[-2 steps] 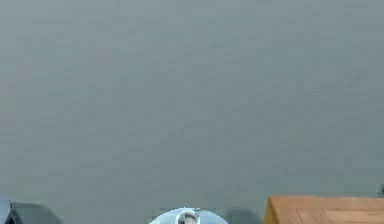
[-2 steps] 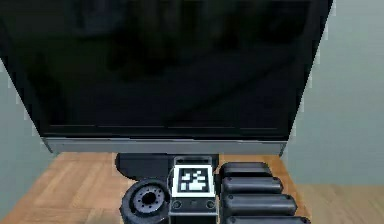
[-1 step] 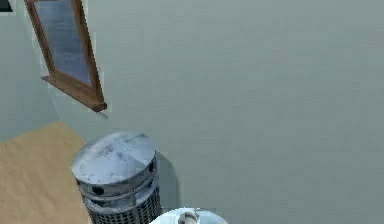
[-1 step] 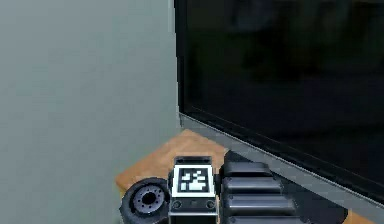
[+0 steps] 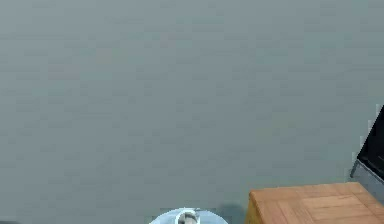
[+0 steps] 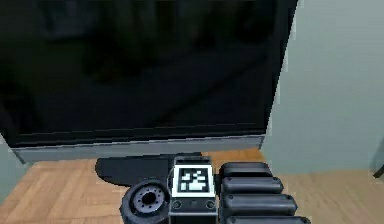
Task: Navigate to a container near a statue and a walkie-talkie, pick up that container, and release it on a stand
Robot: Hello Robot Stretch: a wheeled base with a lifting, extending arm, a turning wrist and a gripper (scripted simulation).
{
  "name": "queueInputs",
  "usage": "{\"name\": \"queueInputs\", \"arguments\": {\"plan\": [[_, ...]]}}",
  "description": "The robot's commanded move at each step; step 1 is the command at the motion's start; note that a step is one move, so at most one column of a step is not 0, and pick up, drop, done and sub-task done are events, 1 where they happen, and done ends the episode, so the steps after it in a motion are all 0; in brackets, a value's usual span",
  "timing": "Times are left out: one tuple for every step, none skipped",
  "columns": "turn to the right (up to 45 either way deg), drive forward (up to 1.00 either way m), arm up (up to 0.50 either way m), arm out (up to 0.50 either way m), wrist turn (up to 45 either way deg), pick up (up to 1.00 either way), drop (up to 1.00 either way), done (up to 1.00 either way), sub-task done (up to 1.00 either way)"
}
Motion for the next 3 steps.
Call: {"name": "queueInputs", "arguments": {"plan": [[3.0,0.00,0.00,0.00,0.0,0.00,0.00,0.00,0.00],[0.0,0.35,0.00,0.00,0.0,0.00,0.00,0.00,0.00],[-6.0,0.00,0.00,0.00,0.0,0.00,0.00,0.00,0.00]]}}
